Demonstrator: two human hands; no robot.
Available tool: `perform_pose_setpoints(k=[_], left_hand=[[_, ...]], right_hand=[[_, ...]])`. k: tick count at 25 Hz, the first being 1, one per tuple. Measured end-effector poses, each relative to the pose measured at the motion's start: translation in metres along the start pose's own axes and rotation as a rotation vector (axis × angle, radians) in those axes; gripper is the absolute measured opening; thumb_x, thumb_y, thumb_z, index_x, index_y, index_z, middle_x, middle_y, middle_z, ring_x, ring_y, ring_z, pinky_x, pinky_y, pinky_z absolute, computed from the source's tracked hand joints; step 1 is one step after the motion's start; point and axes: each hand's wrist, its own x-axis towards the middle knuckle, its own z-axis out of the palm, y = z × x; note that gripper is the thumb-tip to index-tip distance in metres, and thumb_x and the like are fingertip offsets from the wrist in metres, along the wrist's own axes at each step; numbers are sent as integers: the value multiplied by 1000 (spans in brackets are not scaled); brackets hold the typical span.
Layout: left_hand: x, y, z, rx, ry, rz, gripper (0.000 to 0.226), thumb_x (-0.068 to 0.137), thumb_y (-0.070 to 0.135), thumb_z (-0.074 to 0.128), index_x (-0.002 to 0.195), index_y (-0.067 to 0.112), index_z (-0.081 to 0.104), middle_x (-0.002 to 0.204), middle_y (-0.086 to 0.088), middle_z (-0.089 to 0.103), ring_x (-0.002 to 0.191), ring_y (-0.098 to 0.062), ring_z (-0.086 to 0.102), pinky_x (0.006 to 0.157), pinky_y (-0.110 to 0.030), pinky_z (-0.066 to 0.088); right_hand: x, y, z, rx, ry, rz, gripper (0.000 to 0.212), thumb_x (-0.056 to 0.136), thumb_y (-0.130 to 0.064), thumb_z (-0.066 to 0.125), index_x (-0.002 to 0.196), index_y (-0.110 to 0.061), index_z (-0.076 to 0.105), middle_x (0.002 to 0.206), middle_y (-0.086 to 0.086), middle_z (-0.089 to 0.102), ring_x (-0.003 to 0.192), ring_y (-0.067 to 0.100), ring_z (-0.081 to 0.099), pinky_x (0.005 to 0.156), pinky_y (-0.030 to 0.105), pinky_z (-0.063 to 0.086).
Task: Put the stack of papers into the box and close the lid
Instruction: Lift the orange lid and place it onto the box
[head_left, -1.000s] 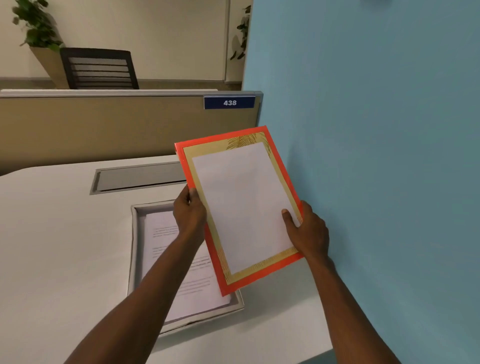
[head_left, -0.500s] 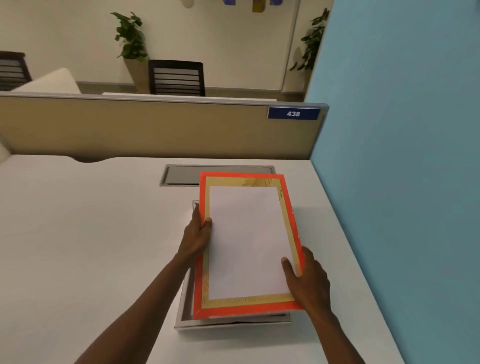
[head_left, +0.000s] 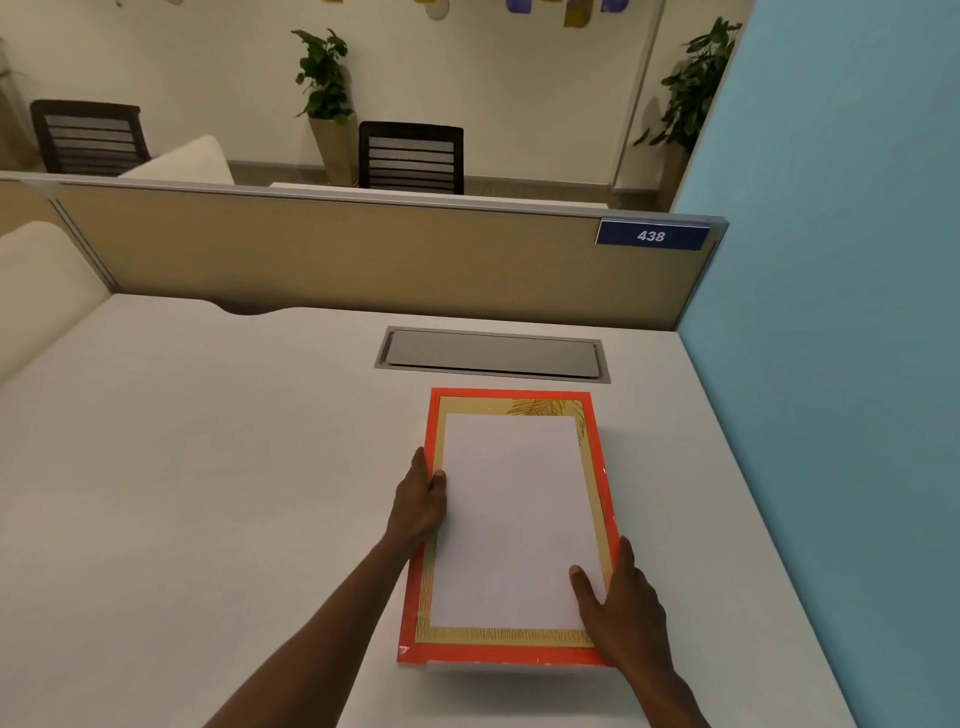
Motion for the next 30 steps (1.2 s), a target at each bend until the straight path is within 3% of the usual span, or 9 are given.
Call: perform_pose_setpoints(k=[13, 18, 22, 27, 30], left_hand=[[21, -10, 10, 16, -70, -27, 56, 109, 24, 37, 159, 8, 18, 159, -15, 40, 144, -37, 43, 121, -52, 35], [22, -15, 19, 12, 78, -23, 58, 107, 23, 41, 160, 9, 22, 163, -12, 36, 149, -35, 38, 123, -53, 30], [21, -18, 21, 16, 81, -11, 57, 108, 23, 39, 161, 14, 21, 158, -10, 44, 142, -36, 47, 119, -52, 35], [19, -20, 22, 41, 84, 35, 57, 108, 24, 38, 161, 13, 19, 155, -11, 48, 139, -36, 51, 117, -51, 38], [18, -18, 22, 25, 90, 30, 56, 108, 24, 38, 160, 12, 21, 159, -10, 43, 144, -35, 46, 120, -51, 34]], right_hand=[[10, 1, 15, -55, -12, 23, 93, 92, -65, 46, 159, -18, 2, 155, 6, 38, 138, 27, 48, 109, 40, 46], [15, 6, 21, -86, 36, -36, 95, 90, -66, 48, 159, -25, -2, 163, 4, 24, 146, 27, 36, 112, 44, 43], [19, 6, 28, -232, 87, -204, 78, 93, -66, 34, 157, -41, -4, 169, -1, 0, 148, 26, 32, 110, 41, 45], [18, 6, 36, -345, 155, -230, 75, 92, -69, 25, 158, -40, 5, 169, 2, 3, 139, 23, 45, 102, 35, 51], [18, 6, 35, -377, 139, -221, 76, 92, -70, 22, 158, -39, 1, 169, 3, -1, 140, 23, 43, 104, 35, 50]])
